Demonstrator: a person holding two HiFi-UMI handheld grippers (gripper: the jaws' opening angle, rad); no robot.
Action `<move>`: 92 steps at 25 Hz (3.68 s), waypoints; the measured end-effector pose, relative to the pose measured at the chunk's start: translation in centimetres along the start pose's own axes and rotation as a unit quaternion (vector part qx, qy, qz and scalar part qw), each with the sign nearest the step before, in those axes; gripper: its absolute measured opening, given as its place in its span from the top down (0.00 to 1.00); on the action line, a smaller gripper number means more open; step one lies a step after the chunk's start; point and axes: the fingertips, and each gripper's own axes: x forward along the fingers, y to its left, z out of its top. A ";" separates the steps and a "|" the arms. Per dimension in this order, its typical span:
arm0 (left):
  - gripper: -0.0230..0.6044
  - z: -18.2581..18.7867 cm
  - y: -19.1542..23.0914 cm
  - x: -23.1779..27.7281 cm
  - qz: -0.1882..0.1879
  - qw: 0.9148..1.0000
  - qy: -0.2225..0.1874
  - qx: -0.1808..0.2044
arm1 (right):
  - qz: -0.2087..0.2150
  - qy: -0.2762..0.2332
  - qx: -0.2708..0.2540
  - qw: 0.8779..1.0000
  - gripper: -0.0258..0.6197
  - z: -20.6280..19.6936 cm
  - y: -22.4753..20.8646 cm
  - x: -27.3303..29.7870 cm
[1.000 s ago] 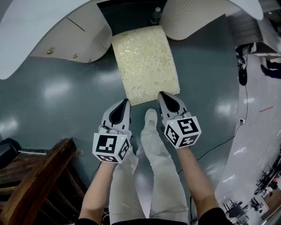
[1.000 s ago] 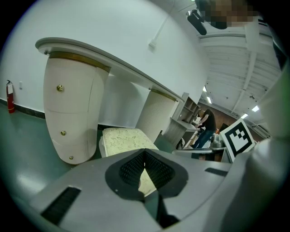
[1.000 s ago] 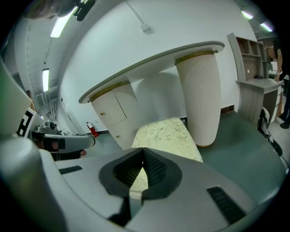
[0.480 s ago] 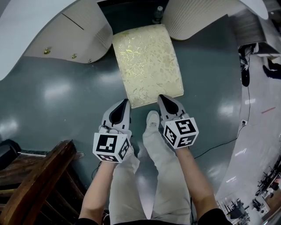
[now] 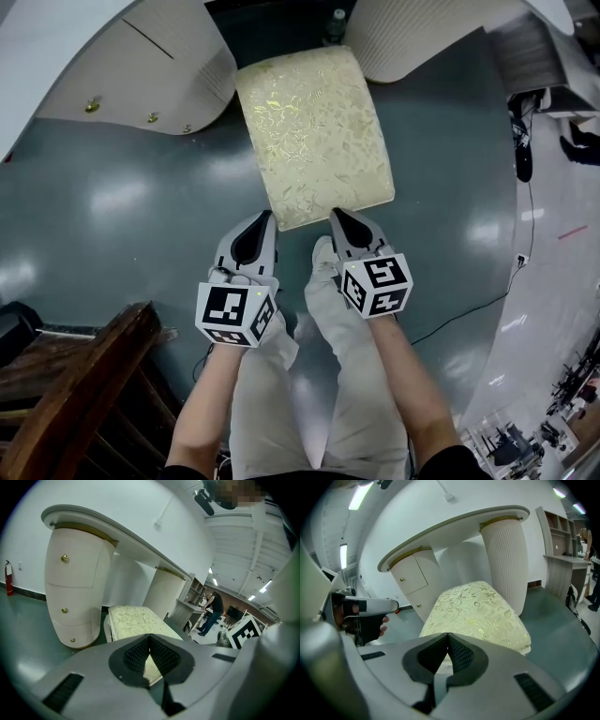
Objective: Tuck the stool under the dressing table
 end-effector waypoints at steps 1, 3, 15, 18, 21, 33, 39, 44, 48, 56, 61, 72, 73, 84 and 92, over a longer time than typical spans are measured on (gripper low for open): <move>0.95 -0.1 0.1 0.0 -0.001 1.000 0.000 0.000 | 0.001 0.001 0.000 1.000 0.94 -0.2 0.1 0.1; 0.95 -0.5 0.4 0.1 -0.001 1.000 -0.001 -0.001 | 0.002 0.002 0.000 1.000 0.94 -0.7 0.3 0.5; 0.95 -2.4 1.6 0.0 -0.003 1.000 -0.003 -0.001 | 0.014 0.023 -0.013 1.000 0.94 -3.7 1.9 2.3; 0.95 -2.2 1.8 0.1 -0.004 1.000 -0.006 -0.001 | 0.019 0.027 -0.019 0.999 0.94 -4.1 2.5 2.8; 0.95 -2.2 1.8 0.2 -0.007 1.000 -0.007 0.000 | 0.017 0.024 -0.015 0.999 0.94 -4.2 2.4 2.9; 0.95 -2.8 2.4 0.5 -0.017 1.000 -0.005 0.009 | 0.011 0.019 -0.016 1.000 0.94 -3.9 2.3 3.4; 0.95 -3.0 2.4 0.8 -0.016 1.000 -0.009 0.003 | 0.014 0.016 -0.025 0.999 0.94 -3.9 2.2 3.6; 0.95 -3.2 2.5 1.1 -0.012 1.000 -0.010 0.001 | 0.012 0.014 -0.036 0.999 0.94 -3.6 2.3 3.5; 0.95 -3.3 2.4 1.4 -0.012 1.000 -0.013 0.000 | 0.010 0.007 -0.040 0.999 0.94 -3.7 2.2 3.5; 0.95 -4.5 1.7 1.2 -0.010 1.000 -0.014 0.001 | 0.022 -0.006 -0.048 0.999 0.94 -3.6 2.3 3.7; 0.95 -5.5 1.5 0.4 -0.004 1.000 -0.017 0.000 | 0.028 -0.009 -0.049 0.998 0.94 -3.7 2.3 3.9; 0.95 -5.6 2.2 0.3 0.009 1.000 -0.022 -0.008 | 0.038 -0.010 -0.055 0.998 0.94 -3.4 2.5 4.1; 0.95 -5.6 2.2 0.3 0.010 1.000 -0.023 -0.008 | 0.038 -0.010 -0.059 0.997 0.94 -3.3 2.4 4.1; 0.95 -6.4 1.8 -0.2 0.017 0.999 -0.023 -0.016 | 0.046 -0.011 -0.068 0.997 0.94 -2.8 2.4 4.3; 0.95 -7.9 1.7 -2.2 0.026 0.999 -0.022 -0.015 | 0.037 -0.021 -0.063 0.997 0.94 -2.8 1.9 4.3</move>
